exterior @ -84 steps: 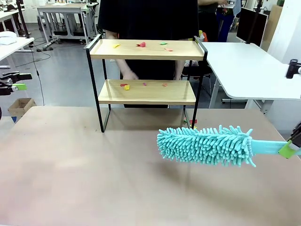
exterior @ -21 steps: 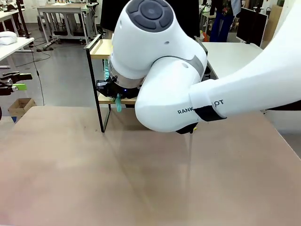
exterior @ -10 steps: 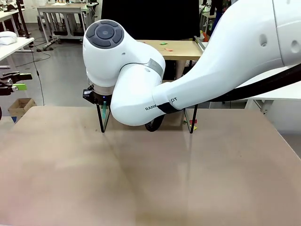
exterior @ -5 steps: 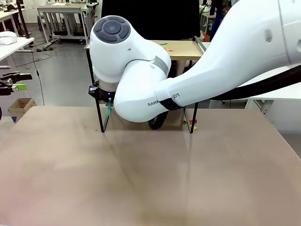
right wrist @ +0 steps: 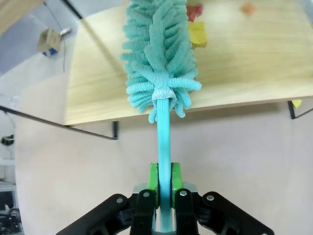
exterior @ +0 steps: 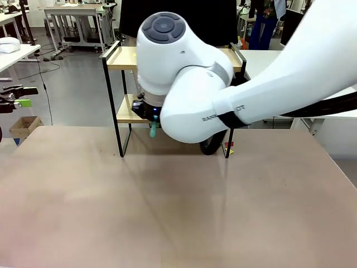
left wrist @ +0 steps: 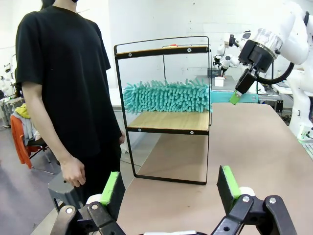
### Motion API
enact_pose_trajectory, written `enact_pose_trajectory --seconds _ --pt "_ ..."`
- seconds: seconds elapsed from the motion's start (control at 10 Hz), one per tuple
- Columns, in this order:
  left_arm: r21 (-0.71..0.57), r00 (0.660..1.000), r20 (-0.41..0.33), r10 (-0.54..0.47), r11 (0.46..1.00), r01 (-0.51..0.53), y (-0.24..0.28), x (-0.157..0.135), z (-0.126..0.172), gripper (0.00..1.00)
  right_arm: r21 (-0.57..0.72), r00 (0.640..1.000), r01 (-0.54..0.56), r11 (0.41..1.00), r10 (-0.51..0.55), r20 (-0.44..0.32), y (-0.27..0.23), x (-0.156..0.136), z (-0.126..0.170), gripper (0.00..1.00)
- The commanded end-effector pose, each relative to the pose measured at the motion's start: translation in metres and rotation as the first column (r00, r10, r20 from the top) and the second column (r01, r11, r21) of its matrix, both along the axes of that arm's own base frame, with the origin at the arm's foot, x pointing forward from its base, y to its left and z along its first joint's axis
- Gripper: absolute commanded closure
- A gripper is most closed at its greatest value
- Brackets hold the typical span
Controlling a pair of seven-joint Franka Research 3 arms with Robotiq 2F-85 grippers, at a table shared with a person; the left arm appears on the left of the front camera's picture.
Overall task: Clean the shelf.
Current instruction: Clean the specific section of the Shelf indicated by the human with the Duster.
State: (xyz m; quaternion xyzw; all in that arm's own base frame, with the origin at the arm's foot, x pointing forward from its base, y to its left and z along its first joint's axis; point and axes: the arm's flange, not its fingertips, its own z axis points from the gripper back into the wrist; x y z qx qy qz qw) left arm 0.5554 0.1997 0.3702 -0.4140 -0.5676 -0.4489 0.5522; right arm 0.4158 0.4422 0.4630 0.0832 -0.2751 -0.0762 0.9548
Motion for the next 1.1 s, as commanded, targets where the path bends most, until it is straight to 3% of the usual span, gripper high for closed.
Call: enact_pose_trajectory --seconds 0.0,0.4,0.7,1.0 --pt "-0.001 1.000 0.006 0.001 1.000 -0.001 0.000 -0.002 0.003 0.00 -0.044 0.998 0.061 0.997 -0.061 -0.017 -0.040 -0.013 0.006 0.87" --pt "-0.001 1.000 0.006 0.001 1.000 -0.001 0.000 -0.002 0.003 0.00 -0.177 0.981 0.186 0.966 -0.193 -0.020 -0.108 -0.016 0.015 0.87" --pt "-0.001 1.000 0.006 0.001 1.000 -0.001 0.000 -0.002 0.003 0.00 -0.346 0.961 0.264 0.900 -0.275 0.018 -0.133 -0.019 0.023 0.87" --pt "-0.001 1.000 0.006 0.001 1.000 -0.001 0.000 -0.002 0.003 0.00 -0.430 0.969 0.246 0.869 -0.235 0.079 -0.126 -0.031 0.030 0.87"
